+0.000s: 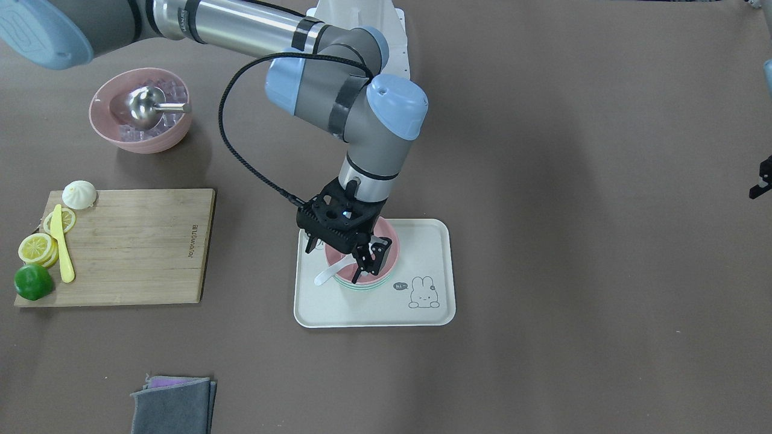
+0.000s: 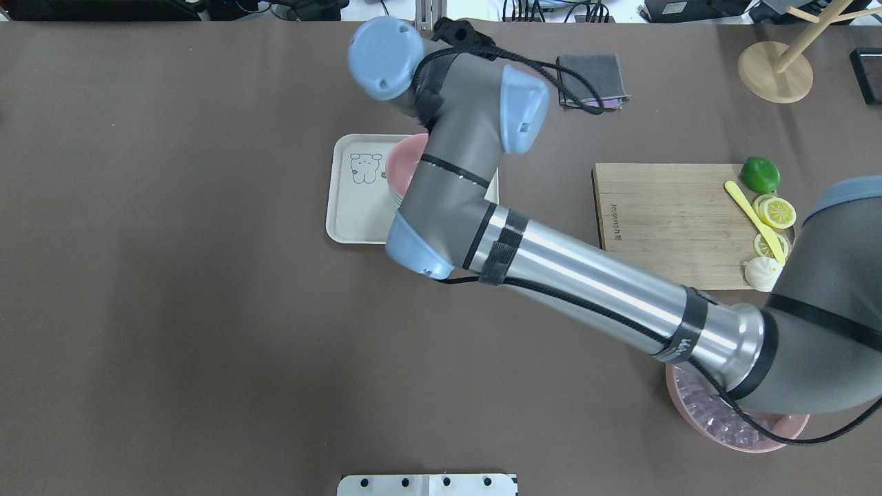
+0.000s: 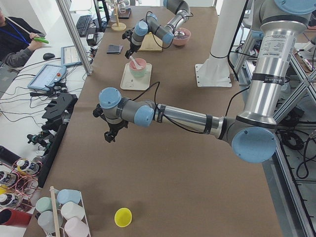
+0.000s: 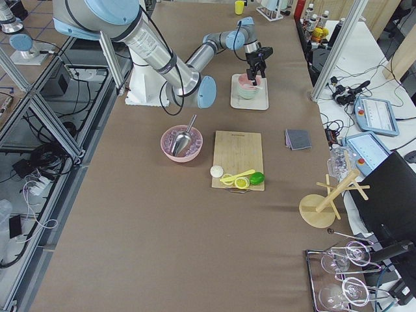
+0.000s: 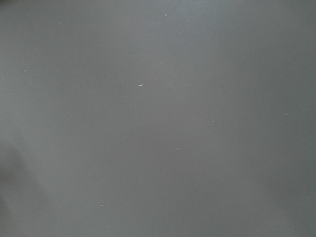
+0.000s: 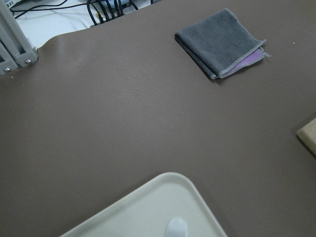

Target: Stack pink bowl on green and place spoon

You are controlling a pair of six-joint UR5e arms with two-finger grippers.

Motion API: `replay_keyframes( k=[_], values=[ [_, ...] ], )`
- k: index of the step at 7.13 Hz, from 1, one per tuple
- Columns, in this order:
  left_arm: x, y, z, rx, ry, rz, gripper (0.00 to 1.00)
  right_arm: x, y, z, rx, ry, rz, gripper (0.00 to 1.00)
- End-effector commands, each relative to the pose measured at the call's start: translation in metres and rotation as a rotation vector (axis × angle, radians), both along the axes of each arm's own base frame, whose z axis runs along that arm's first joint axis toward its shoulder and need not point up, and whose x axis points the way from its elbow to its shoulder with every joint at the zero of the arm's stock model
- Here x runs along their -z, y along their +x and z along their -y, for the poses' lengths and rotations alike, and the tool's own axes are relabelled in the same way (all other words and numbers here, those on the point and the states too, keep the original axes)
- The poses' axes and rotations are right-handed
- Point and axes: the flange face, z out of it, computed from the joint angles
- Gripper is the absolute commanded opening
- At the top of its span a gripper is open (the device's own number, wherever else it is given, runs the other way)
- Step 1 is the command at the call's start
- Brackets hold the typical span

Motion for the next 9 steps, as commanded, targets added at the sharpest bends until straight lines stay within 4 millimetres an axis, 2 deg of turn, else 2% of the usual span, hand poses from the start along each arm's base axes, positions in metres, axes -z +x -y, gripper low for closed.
replay_keyframes(
  k=[1,2,3,4,5,7,9],
  values=[
    [-0.045,-0.006,-0.016,0.029,-0.108,0.012,0.98,-0.06,0.108,0.031,0.187,0.049,0.05,1.0],
    [-0.09,-0.006,-0.017,0.027,-0.188,0.034,0.98,-0.08,0.149,0.044,0.253,0.062,0.05,1.0],
    [-0.087,-0.009,-0.012,0.083,-0.234,0.035,0.98,-0.104,0.187,0.055,0.321,0.075,0.04,1.0],
    [-0.096,-0.019,-0.019,0.156,-0.317,0.032,0.98,-0.135,0.231,0.06,0.405,0.102,0.025,1.0],
    [-0.113,-0.045,-0.042,0.2,-0.351,0.023,0.98,-0.166,0.281,0.054,0.475,0.126,0.029,1.0],
    [-0.114,-0.08,-0.083,0.263,-0.355,0.006,0.98,-0.22,0.363,0.035,0.571,0.164,0.022,1.0],
    [-0.077,-0.095,-0.117,0.296,-0.39,0.015,0.98,-0.283,0.442,0.025,0.682,0.187,0.022,1.0]
  ],
)
